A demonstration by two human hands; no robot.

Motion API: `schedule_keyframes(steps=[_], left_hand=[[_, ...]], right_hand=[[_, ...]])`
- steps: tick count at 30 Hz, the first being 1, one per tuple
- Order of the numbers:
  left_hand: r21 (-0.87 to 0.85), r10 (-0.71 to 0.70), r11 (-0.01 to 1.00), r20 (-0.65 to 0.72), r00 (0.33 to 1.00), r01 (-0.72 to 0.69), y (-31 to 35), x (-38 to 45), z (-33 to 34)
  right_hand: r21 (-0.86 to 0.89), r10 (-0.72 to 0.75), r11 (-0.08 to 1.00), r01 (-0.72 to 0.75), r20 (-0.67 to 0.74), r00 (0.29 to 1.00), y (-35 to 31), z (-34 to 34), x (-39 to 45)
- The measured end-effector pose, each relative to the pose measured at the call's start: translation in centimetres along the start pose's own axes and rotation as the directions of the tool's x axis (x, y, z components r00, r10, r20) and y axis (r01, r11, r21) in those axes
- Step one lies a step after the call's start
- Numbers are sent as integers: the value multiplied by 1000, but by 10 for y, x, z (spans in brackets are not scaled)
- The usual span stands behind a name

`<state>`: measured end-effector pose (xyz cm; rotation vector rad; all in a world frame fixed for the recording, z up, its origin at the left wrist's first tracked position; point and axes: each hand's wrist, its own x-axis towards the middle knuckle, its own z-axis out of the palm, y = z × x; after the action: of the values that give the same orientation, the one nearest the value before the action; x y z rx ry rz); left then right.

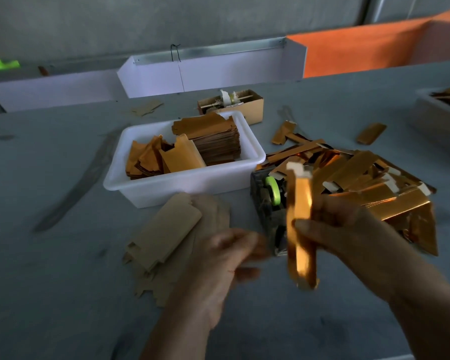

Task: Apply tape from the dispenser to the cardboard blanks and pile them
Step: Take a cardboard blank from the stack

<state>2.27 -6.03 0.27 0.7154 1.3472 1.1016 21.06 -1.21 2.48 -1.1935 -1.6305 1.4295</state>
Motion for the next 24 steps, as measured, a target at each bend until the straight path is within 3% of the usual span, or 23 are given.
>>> schedule_keyframes(steps=[1,2,3,4,5,6,10,13,16,24], left_hand=[[283,174,953,-205,963,-112,-1,5,-8],[615,392,777,-308,867,-133,0,10,-18],[850,550,525,-298,781,-46,1,14,-29],[944,602,322,-264,754,73,-1,21,-40],[964,584,205,-261,769,171,-3,27,-50],[959,536,154,-282,796,236,-5,31,-58],[946,464,171,-325,824,277,-6,35,-66],[950,447,143,-312,838,277,-2,36,-69],[953,453,213,-291,843,214,1,35,-70],[928,605,200,-369,706,314,5,29,-51]], right_hand=[[0,22,1000,-22,-91,996,2,-7,7],[2,37,999,-37,-204,978,2,-14,14],[3,36,999,-37,-326,945,2,-23,21],[13,26,1000,-22,-436,899,2,-31,27],[35,24,999,-6,-529,848,1,-39,32],[45,34,999,-8,-599,800,2,-46,37],[-29,42,996,-90,-715,697,7,-54,38],[-54,33,994,-96,-685,728,13,-40,24],[-82,-23,996,-42,-661,750,16,-29,11],[-154,-94,988,-5,-628,772,6,-20,2]])
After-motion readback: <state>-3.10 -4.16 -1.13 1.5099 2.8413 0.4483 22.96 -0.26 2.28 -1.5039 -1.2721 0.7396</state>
